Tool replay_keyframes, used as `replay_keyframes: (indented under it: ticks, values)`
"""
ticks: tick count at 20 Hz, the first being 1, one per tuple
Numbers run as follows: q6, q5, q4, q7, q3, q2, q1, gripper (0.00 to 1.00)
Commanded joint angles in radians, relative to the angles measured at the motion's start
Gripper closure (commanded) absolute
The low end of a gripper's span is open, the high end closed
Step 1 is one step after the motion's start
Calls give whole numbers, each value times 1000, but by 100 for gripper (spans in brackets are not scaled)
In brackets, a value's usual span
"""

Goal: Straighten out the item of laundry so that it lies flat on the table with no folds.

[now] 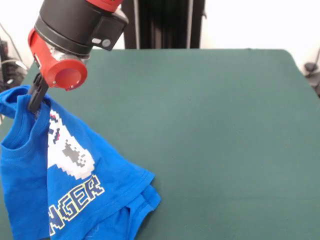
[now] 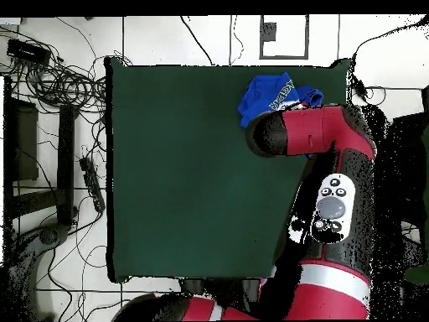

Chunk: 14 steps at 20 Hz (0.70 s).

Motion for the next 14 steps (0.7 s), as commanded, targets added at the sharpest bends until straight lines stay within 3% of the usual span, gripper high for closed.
replay_keyframes:
  ticks: [1, 4, 8, 14]
  values:
    - [-41, 42, 83, -41, 63, -51, -34, 100]
    - [-41, 25, 89, 24, 15, -56, -3, 100]
    - [-52, -82, 48, 188, -164, -43, 114, 100]
    - [-39, -194, -45, 407, -372, 88, 252, 100]
